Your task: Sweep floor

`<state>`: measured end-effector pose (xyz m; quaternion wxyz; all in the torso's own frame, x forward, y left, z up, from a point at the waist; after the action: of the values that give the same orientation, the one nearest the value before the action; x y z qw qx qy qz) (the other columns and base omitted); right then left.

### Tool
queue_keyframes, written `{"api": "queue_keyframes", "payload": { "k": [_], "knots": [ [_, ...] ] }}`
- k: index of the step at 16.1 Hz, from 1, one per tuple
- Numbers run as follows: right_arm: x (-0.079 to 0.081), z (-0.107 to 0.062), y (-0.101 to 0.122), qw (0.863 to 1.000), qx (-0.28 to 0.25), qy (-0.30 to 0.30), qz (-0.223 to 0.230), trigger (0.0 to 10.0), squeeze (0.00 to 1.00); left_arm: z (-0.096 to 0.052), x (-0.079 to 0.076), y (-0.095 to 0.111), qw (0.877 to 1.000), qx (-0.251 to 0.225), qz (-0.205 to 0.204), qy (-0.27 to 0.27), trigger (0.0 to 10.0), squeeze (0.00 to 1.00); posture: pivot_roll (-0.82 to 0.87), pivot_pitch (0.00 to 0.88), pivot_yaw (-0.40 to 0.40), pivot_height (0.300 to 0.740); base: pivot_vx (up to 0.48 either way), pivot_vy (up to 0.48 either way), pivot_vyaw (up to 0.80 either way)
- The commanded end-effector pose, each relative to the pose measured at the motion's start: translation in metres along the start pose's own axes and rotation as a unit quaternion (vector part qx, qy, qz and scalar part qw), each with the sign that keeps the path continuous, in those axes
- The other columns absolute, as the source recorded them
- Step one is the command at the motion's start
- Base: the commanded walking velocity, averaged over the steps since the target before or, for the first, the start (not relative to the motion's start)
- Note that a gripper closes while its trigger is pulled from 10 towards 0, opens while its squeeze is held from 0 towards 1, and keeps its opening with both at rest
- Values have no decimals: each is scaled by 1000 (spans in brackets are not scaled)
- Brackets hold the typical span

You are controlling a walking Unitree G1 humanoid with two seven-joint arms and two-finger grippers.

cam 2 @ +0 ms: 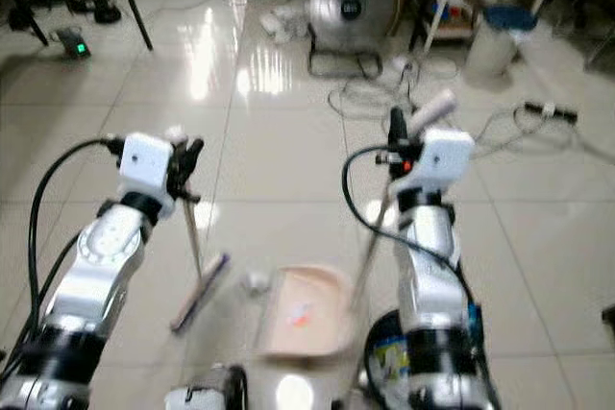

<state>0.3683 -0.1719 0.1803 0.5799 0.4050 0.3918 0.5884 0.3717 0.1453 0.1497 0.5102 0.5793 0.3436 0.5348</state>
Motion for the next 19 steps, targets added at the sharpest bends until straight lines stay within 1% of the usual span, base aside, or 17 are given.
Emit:
{"api": "queue_keyframes", "payload": {
  "k": [1, 2, 3, 4, 5, 6, 7, 8, 9, 10, 11, 12, 13, 15, 17, 19],
  "knots": [
    [-6, 8, 9, 1000, -24, -13, -7, 10000, 0, 7, -1, 10, 1000, -22, 8, 3, 10000, 0, 83, 243, 13, 740, 0, 0, 0],
    [-6, 11, 10, 1000, -26, -12, -11, 10000, 0, 11, -1, 11, 1000, -18, 0, 2, 10000, 0, 90, 246, 15, 740, 0, 0, 0],
    [-2, 15, 12, 1000, -29, -5, -1, 10000, 0, 14, 1, 14, 1000, -16, -5, 2, 10000, 0, 94, 247, 13, 740, 0, 0, 0],
    [1, 19, 12, 1000, -27, 0, 9, 10000, 0, 16, 2, 20, 1000, -26, -9, 1, 10000, 0, 96, 249, 7, 740, 0, 0, 0],
    [7, 23, 12, 999, -29, 7, 19, 10000, 0, 16, 3, 26, 999, -42, -3, 1, 10000, 0, 111, 250, -8, 740, 0, 0, 0],
    [9, 24, 11, 999, -30, 10, 22, 10000, 0, 15, 4, 28, 999, -48, 1, 4, 10000, 0, 118, 244, -13, 740, 0, 0, 0],
    [19, 26, 12, 998, -33, 22, 42, 10000, 0, 14, 11, 31, 998, -56, -7, 16, 10000, 0, 110, 230, -13, 740, 0, 0, 0],
    [27, 28, 21, 997, -47, 36, 55, 10000, 0, 11, 14, 34, 998, -64, -16, 25, 10000, 0, 108, 223, -26, 740, 0, 0, 0],
    [29, 28, 26, 996, -55, 40, 58, 10000, 0, 10, 15, 35, 997, -67, -18, 28, 10000, 0, 108, 223, -26, 740, 0, 0, 0],
    [33, 27, 32, 995, -66, 46, 63, 10000, 0, 7, 18, 34, 997, -67, -11, 33, 10000, 0, 114, 187, -30, 740, 259, 0, 0],
    [40, 24, 45, 992, -81, 65, 76, 10000, 0, -1, 29, 32, 996, -61, -9, 60, 10000, 0, 116, 172, -41, 740, 289, 0, 0],
    [43, 23, 47, 991, -82, 72, 79, 10000, 0, -2, 30, 31, 996, -57, -14, 63, 10000, 0, 122, 163, -48, 740, 285, 0, 0],
    [47, 21, 45, 990, -77, 83, 81, 10000, 0, -4, 31, 31, 997, -56, -13, 59, 10000, 0, 122, 148, -51, 740, 285, 0, 0],
    [57, 13, 37, 988, -49, 110, 92, 10000, 0, -9, 33, 30, 997, -55, -9, 60, 10000, 0, 122, 139, -53, 740, 285, 0, 0],
    [60, 6, 38, 988, -43, 114, 93, 10000, 0, -14, 36, 28, 996, -49, -11, 67, 10000, 0, 124, 127, -66, 740, 291, 0, 0],
    [61, 5, 38, 988, -39, 114, 98, 10000, 0, -14, 38, 29, 996, -47, -14, 72, 10000, 0, 126, 126, -71, 740, 298, 0, 0]
  ]
}}
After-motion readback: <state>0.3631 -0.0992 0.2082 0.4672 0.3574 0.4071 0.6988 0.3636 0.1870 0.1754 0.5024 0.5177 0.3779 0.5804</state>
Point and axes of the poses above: a point about 5 cm out from each wrist's last joint towards the gripper, its own z axis pointing out of the wrist towards the gripper, its own y axis along the axis of the wrist's last joint, x = y × z, the point moved 5 cm from there along z, pointing out of the wrist towards the gripper
